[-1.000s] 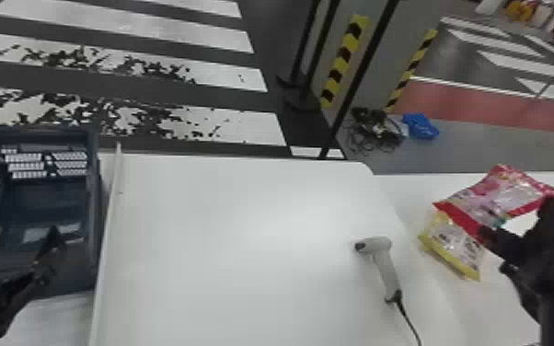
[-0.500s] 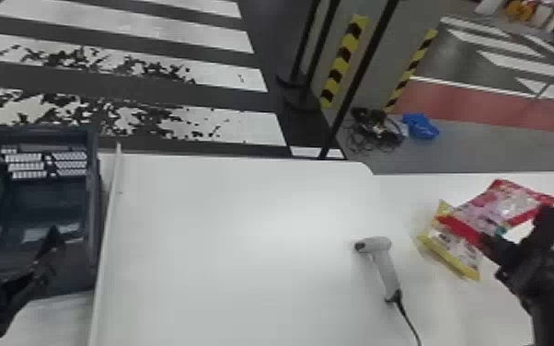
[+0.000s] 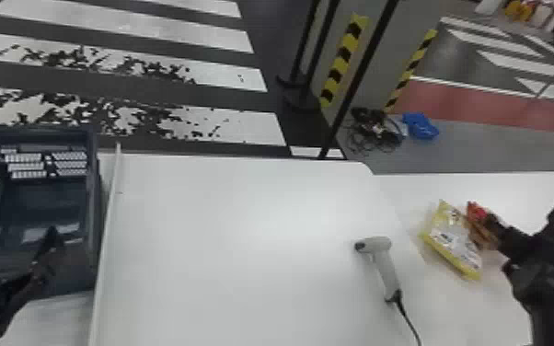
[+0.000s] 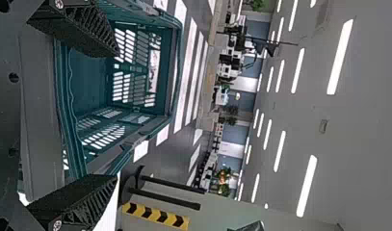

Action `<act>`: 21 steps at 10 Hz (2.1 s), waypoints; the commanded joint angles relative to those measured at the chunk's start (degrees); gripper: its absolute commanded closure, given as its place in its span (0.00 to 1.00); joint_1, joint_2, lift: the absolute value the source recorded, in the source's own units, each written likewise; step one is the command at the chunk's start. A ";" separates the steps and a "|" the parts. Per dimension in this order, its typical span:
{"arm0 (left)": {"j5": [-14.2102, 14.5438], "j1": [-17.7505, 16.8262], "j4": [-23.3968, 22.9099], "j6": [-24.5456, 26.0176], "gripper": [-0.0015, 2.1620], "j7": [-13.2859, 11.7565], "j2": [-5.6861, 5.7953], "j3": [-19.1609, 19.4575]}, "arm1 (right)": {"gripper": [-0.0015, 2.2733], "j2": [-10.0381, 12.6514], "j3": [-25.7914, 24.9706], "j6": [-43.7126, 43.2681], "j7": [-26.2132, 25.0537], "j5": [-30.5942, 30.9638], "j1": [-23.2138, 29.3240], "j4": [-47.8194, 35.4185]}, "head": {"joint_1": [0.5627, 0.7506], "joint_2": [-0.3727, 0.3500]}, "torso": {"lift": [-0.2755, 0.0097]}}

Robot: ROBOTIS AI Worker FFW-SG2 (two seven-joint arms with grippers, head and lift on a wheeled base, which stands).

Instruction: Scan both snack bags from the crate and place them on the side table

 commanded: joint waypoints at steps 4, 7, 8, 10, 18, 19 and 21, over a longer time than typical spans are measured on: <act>-0.88 0.61 -2.43 1.23 0.04 0.08 -0.35 0.00 | 0.03 8.38 3.96 3.37 1.23 -1.95 9.16 -23.14 | 0.70 0.03 | 0.63; -2.55 1.40 -5.50 3.51 0.04 0.17 -0.61 -0.79 | 0.03 15.15 11.78 4.95 1.23 -1.51 15.92 -37.73 | 0.70 0.03 | 0.63; -2.72 1.40 -5.85 4.39 0.04 0.17 -0.70 -1.14 | 0.03 17.17 14.68 5.13 1.23 -0.98 18.38 -41.68 | 0.70 0.03 | 0.63; -3.69 1.66 -6.73 5.10 0.04 0.25 -0.88 -2.29 | 0.03 19.45 20.04 5.48 0.97 1.66 21.20 -45.90 | 0.70 0.03 | 0.63; -11.07 2.54 -9.46 8.79 0.04 2.36 -2.20 -9.23 | 0.03 23.14 37.27 -11.57 -8.44 9.83 33.94 -50.29 | 0.70 0.16 | 0.63; -11.07 2.72 -9.72 9.14 0.04 2.45 -2.20 -9.23 | 0.03 23.32 38.67 -11.92 -8.97 10.01 35.52 -51.00 | 0.70 0.17 | 0.63; -11.07 2.80 -9.72 9.14 0.04 2.54 -2.20 -9.49 | 0.03 23.93 40.26 -14.38 -11.16 10.01 38.25 -51.00 | 0.70 0.21 | 0.63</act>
